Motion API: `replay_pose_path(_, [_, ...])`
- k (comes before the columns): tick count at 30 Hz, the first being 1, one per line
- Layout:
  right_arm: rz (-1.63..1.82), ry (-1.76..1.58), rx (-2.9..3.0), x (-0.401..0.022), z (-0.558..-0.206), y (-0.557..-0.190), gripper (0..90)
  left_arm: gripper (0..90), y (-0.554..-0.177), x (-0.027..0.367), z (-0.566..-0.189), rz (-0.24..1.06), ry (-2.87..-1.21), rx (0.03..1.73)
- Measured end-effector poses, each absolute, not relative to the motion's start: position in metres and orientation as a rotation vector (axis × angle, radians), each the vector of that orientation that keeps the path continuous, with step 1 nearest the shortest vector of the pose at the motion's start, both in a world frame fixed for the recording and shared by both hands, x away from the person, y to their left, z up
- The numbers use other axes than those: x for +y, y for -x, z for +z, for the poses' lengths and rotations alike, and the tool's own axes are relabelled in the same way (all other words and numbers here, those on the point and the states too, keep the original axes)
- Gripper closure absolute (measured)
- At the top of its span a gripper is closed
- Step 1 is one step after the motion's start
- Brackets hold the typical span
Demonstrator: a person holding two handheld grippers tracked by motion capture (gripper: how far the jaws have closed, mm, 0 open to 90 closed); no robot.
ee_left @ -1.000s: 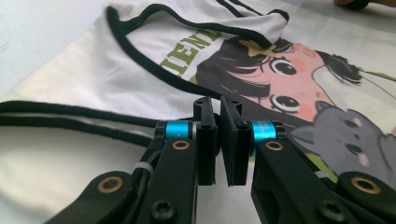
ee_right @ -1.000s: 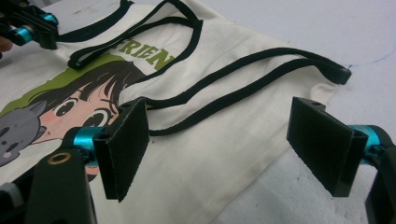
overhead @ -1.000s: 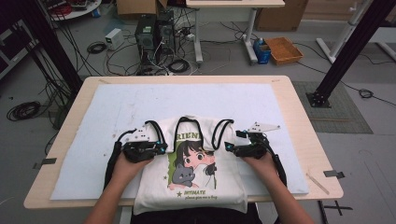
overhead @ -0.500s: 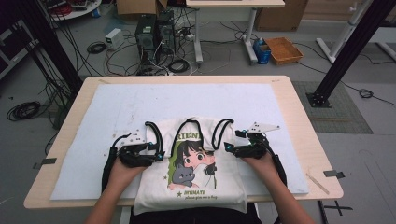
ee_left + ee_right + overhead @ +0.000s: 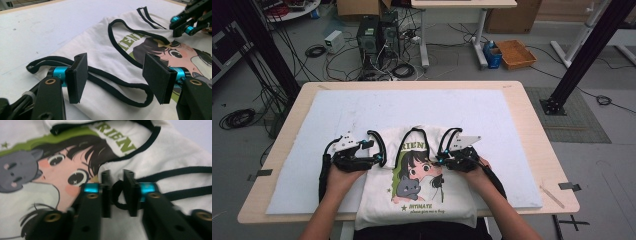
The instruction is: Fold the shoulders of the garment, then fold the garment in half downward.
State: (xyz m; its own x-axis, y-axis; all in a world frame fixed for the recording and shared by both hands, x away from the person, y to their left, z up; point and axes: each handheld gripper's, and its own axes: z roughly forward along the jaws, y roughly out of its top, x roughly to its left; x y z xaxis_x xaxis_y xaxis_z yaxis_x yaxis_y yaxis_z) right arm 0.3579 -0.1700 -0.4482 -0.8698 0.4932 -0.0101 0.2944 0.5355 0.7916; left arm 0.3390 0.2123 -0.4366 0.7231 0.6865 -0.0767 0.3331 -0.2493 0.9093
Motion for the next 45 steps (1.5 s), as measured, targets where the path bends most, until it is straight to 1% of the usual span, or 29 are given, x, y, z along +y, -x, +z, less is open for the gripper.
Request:
replay_pose_path(5, [1.261, -0.642, 2.526, -0.18, -0.442, -0.349, 86.3, 37.4, -0.339, 0.222, -0.436, 0.424, -1.834, 0.815])
replay_pose_path(10, [1.204, -0.657, 2.545, -0.189, -0.447, -0.343, 86.3, 37.4, -0.341, 0.229, -0.434, 0.428, -1.807, 0.828])
replay_pose_path(14, [1.166, -0.67, 2.559, -0.19, -0.451, -0.343, 85.4, 36.2, -0.343, 0.23, -0.433, 0.431, -1.81, 0.828])
replay_pose_path(15, [1.169, -0.666, 2.56, -0.19, -0.45, -0.343, 83.8, 36.1, -0.344, 0.23, -0.433, 0.434, -1.81, 0.831])
replay_pose_path(16, [1.18, -0.674, 2.559, -0.191, -0.45, -0.343, 79.7, 35.9, -0.344, 0.231, -0.433, 0.439, -1.805, 0.835])
replay_pose_path(18, [1.215, -0.705, 2.541, -0.194, -0.448, -0.343, 61.6, 33.5, -0.346, 0.234, -0.433, 0.441, -1.793, 0.849])
replay_pose_path(19, [1.241, -0.729, 2.532, -0.197, -0.447, -0.344, 55.3, 32.8, -0.346, 0.235, -0.433, 0.44, -1.783, 0.856])
replay_pose_path(21, [1.285, -0.773, 2.483, -0.203, -0.444, -0.346, 38.8, 31.9, -0.348, 0.239, -0.434, 0.443, -1.769, 0.861])
replay_pose_path(24, [1.352, -0.846, 2.397, -0.214, -0.439, -0.349, 29.2, 29.3, -0.35, 0.242, -0.434, 0.447, -1.754, 0.882])
replay_pose_path(27, [1.384, -0.9, 2.347, -0.224, -0.437, -0.351, 23.0, 26.7, -0.354, 0.244, -0.436, 0.442, -1.75, 0.904])
replay_pose_path(28, [1.385, -0.914, 2.335, -0.227, -0.437, -0.352, 21.6, 26.5, -0.356, 0.244, -0.436, 0.429, -1.76, 0.906])
replay_pose_path(31, [1.393, -0.942, 2.317, -0.234, -0.437, -0.354, 21.5, 23.5, -0.358, 0.243, -0.434, 0.427, -1.788, 0.902])
replay_pose_path(37, [1.406, -0.991, 2.284, -0.243, -0.436, -0.357, 20.7, 23.5, -0.365, 0.243, -0.432, 0.438, -1.8, 0.904])
replay_pose_path(40, [1.4, -1.003, 2.269, -0.248, -0.434, -0.361, 20.7, 23.5, -0.372, 0.244, -0.433, 0.449, -1.806, 0.909])
replay_pose_path(45, [1.376, -1.051, 2.241, -0.253, -0.429, -0.373, 20.7, 23.5, -0.391, 0.244, -0.437, 0.423, -1.841, 0.953])
